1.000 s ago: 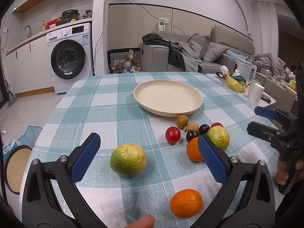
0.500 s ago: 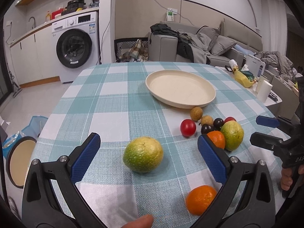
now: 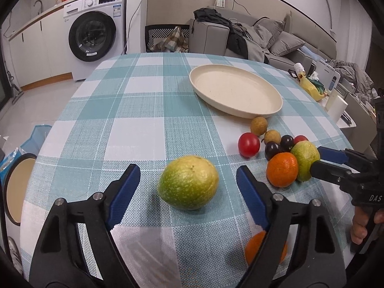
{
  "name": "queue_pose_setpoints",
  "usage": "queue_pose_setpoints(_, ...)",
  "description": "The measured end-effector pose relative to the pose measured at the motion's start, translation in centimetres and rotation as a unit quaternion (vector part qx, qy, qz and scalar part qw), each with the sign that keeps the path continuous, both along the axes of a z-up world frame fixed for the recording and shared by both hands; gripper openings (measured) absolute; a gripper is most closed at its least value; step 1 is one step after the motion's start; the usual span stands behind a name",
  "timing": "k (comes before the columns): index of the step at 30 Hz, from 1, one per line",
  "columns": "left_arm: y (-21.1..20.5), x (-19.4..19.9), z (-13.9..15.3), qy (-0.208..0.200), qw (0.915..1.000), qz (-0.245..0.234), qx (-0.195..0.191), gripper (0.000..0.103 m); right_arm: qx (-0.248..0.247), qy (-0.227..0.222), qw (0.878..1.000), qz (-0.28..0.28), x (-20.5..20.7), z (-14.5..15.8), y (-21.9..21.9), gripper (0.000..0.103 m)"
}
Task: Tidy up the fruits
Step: 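Close the left gripper on the green citrus while the right gripper grasps the large yellow fruit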
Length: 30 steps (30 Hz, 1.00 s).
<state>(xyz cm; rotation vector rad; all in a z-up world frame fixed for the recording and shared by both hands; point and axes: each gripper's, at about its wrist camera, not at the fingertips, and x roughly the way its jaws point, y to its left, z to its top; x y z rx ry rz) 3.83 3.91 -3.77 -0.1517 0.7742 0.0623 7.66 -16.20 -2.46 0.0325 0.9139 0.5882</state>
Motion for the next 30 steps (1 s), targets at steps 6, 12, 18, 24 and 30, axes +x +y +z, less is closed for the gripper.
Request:
queue_pose_setpoints(6, 0.2, 0.9, -0.8, 0.025, 0.9996, -0.006, -0.012, 0.067, -0.007, 0.012, 1.0, -0.002, 0.5, -0.6, 0.5, 0.068)
queue_pose_setpoints(12, -0.2, 1.3, -1.2, 0.033, 0.9993, -0.014, -0.01, 0.05, -0.009, 0.017, 1.0, -0.001, 0.7, -0.8, 0.8, 0.066)
queue_pose_setpoints(18, -0.5, 1.5, -1.2, 0.032, 0.9992, -0.022, -0.013, 0.05, -0.006, 0.025, 1.0, -0.002, 0.9, -1.1, 0.7, 0.061)
queue_pose_setpoints(24, -0.6, 1.2, -1.0, 0.025, 0.9991, -0.027, -0.019, 0.05, -0.005, 0.032, 0.999, -0.001, 1.1, -1.5, 0.8, 0.057)
queue_pose_setpoints(30, -1.1, 0.9, -0.7, 0.014, 0.9989, -0.039, -0.021, 0.05, -0.006, 0.031, 1.0, -0.001, 1.0, -1.6, 0.9, 0.05)
